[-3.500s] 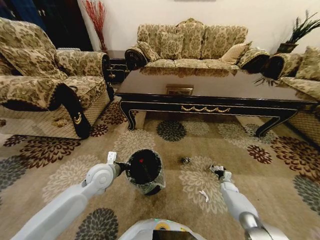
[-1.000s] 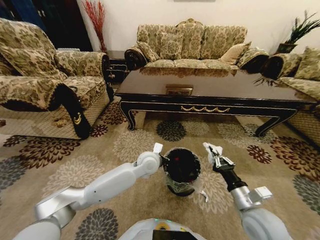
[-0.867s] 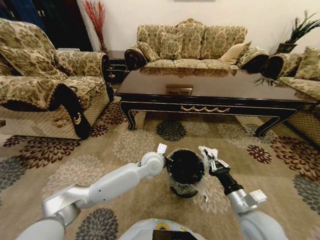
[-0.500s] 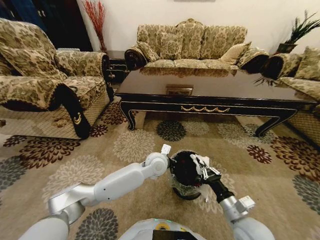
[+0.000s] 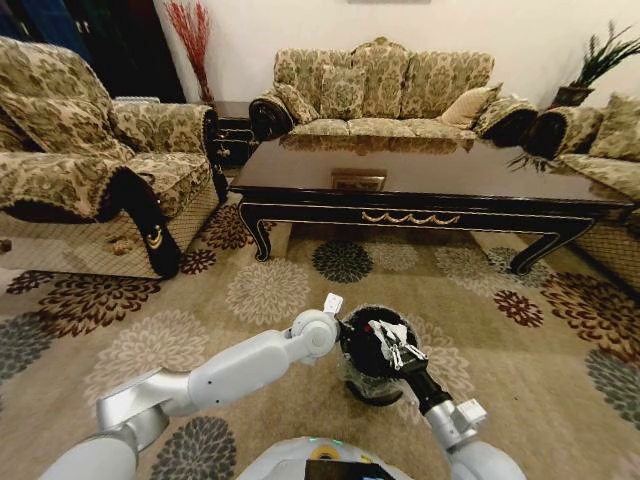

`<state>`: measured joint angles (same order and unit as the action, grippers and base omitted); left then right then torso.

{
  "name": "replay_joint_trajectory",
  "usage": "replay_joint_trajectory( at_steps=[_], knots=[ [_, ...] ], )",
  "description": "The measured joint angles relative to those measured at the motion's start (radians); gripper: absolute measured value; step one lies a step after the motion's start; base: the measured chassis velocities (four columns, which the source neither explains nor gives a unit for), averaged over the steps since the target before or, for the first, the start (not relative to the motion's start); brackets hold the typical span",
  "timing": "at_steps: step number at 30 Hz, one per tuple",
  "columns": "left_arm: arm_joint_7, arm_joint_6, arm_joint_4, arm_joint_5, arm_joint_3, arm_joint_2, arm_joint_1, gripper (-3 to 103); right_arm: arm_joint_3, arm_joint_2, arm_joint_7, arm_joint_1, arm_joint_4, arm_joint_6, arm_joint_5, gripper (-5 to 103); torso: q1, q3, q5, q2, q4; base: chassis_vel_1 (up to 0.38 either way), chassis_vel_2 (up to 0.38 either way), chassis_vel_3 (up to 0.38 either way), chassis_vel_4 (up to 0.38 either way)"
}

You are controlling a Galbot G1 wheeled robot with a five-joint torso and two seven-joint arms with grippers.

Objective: Move to the front of the table and pick up the trash from the floor, then place it into the trash bin.

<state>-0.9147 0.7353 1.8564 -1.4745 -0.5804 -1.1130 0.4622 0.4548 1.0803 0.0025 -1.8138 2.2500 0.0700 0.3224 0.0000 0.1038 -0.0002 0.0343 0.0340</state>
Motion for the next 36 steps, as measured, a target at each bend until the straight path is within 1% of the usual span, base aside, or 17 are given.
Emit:
replay_joint_trajectory(
  at_steps=[3, 4, 6, 8, 11, 13, 14, 15, 17, 20, 21, 22, 23, 30, 34, 36],
  knots=[
    [0.000, 0.000, 0.000, 0.000, 0.002, -0.003, 0.001, 2, -0.008, 0.011, -0.001, -0.005, 0.001, -0.001, -0.008, 35, 0.000, 0.000, 0.0001, 0.000, -0.0002, 0.000, 0.000, 0.000, 0.000],
    [0.000, 0.000, 0.000, 0.000, 0.002, -0.003, 0.001, 2, -0.008, 0.011, -0.001, -0.005, 0.001, -0.001, -0.008, 35, 0.000, 0.000, 0.0001, 0.000, -0.0002, 0.000, 0.000, 0.000, 0.000],
    [-0.001, 0.000, 0.002, 0.002, 0.003, -0.001, 0.007, 2, -0.009, 0.016, -0.001, -0.008, 0.002, -0.001, -0.012, 46, 0.000, 0.000, 0.0001, 0.000, -0.0002, 0.000, 0.000, 0.000, 0.000],
    [-0.001, 0.000, 0.003, 0.003, 0.004, 0.000, 0.009, 2, -0.009, 0.016, -0.001, -0.010, 0.004, -0.002, -0.012, 46, 0.000, 0.000, 0.0001, 0.000, -0.0001, 0.000, 0.000, 0.000, 0.000],
    [-0.001, 0.000, 0.010, 0.007, 0.006, 0.008, 0.017, 2, -0.007, 0.018, 0.000, -0.013, 0.010, -0.002, -0.012, 62, 0.000, 0.000, 0.0001, 0.000, -0.0001, 0.000, 0.000, 0.000, 0.000],
    [-0.001, 0.000, 0.010, 0.007, 0.006, 0.009, 0.018, 2, -0.007, 0.019, 0.000, -0.013, 0.010, -0.002, -0.012, 62, 0.000, 0.000, 0.0001, 0.000, 0.0000, 0.000, 0.000, 0.000, 0.000],
    [-0.001, 0.000, 0.012, 0.007, 0.008, 0.011, 0.019, 2, -0.006, 0.022, 0.001, -0.016, 0.014, -0.002, -0.012, 73, 0.000, 0.000, 0.0002, 0.000, -0.0001, 0.000, 0.000, 0.000, 0.000],
    [-0.001, 0.000, 0.012, 0.007, 0.010, 0.011, 0.019, 2, -0.006, 0.023, 0.001, -0.019, 0.016, -0.002, -0.012, 79, 0.000, 0.000, 0.0001, 0.000, -0.0001, 0.000, 0.000, 0.000, 0.000],
    [-0.002, 0.000, 0.013, 0.008, 0.012, 0.012, 0.020, 2, -0.006, 0.024, 0.001, -0.021, 0.018, -0.002, -0.014, 79, 0.000, 0.000, 0.0001, 0.000, -0.0001, 0.000, 0.000, 0.000, 0.000],
    [-0.002, 0.000, 0.015, 0.008, 0.017, 0.015, 0.023, 2, -0.005, 0.031, 0.002, -0.024, 0.021, -0.002, -0.017, 94, 0.000, 0.000, 0.0001, 0.000, -0.0001, 0.000, 0.000, 0.000, 0.000],
    [-0.002, 0.000, 0.015, 0.008, 0.017, 0.015, 0.023, 2, -0.005, 0.031, 0.002, -0.024, 0.021, -0.002, -0.017, 94, 0.000, 0.000, 0.0001, 0.000, -0.0001, 0.000, 0.000, 0.000, 0.000],
    [-0.002, 0.000, 0.016, 0.009, 0.019, 0.017, 0.025, 2, -0.003, 0.032, 0.002, -0.024, 0.021, -0.002, -0.017, 98, 0.000, 0.000, 0.0001, 0.000, -0.0002, 0.000, 0.000, 0.000, 0.000],
    [-0.002, 0.000, 0.017, 0.010, 0.021, 0.018, 0.028, 2, -0.001, 0.033, 0.003, -0.025, 0.023, -0.002, -0.017, 99, 0.000, 0.000, 0.0002, 0.000, -0.0001, 0.000, 0.000, 0.000, 0.000],
    [0.002, 0.000, 0.024, 0.028, 0.040, 0.037, 0.049, 2, 0.013, 0.034, 0.005, -0.031, 0.033, -0.002, -0.004, 100, 0.000, 0.000, 0.0001, 0.000, -0.0002, 0.000, 0.000, 0.000, 0.000],
    [0.013, 0.000, 0.033, 0.043, 0.066, 0.060, 0.071, 2, 0.024, 0.038, 0.014, -0.028, 0.042, -0.008, 0.026, 100, 0.000, 0.000, 0.0001, 0.000, -0.0001, 0.000, 0.000, 0.000, 0.000],
    [0.024, 0.000, 0.045, 0.058, 0.096, 0.085, 0.097, 2, 0.046, 0.037, 0.022, -0.018, 0.042, -0.014, 0.058, 100, 0.000, 0.000, 0.0002, 0.000, -0.0002, 0.000, 0.000, 0.000, 0.000]
  ],
)
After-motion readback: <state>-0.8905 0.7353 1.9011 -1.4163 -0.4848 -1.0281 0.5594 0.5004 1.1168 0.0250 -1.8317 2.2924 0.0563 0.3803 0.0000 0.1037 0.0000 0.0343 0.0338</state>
